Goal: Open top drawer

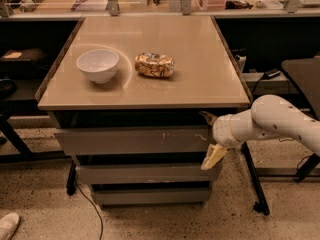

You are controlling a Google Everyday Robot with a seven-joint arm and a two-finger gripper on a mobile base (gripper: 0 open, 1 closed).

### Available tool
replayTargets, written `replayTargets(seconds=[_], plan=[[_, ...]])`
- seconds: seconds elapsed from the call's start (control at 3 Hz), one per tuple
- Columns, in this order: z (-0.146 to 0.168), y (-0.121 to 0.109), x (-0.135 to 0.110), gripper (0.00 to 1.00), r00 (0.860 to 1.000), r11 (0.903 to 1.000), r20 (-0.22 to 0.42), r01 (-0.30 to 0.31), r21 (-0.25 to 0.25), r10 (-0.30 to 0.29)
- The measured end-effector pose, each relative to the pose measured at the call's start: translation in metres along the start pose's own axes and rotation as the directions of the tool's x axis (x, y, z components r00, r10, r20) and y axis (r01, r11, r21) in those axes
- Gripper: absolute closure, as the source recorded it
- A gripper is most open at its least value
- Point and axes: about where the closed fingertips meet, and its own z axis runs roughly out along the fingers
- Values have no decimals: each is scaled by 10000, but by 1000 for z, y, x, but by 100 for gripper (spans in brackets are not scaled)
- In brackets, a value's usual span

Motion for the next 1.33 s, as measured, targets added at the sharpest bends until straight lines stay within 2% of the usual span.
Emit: replayTargets(seconds=[0.33, 0.67, 1.33], plan=[[5, -6, 13, 0, 9998, 9997, -50, -176, -187, 175], [5, -7, 14, 17, 9998, 9996, -55, -190, -195, 189], [-4, -11, 7, 63, 9998, 9996, -55, -189, -195, 188]])
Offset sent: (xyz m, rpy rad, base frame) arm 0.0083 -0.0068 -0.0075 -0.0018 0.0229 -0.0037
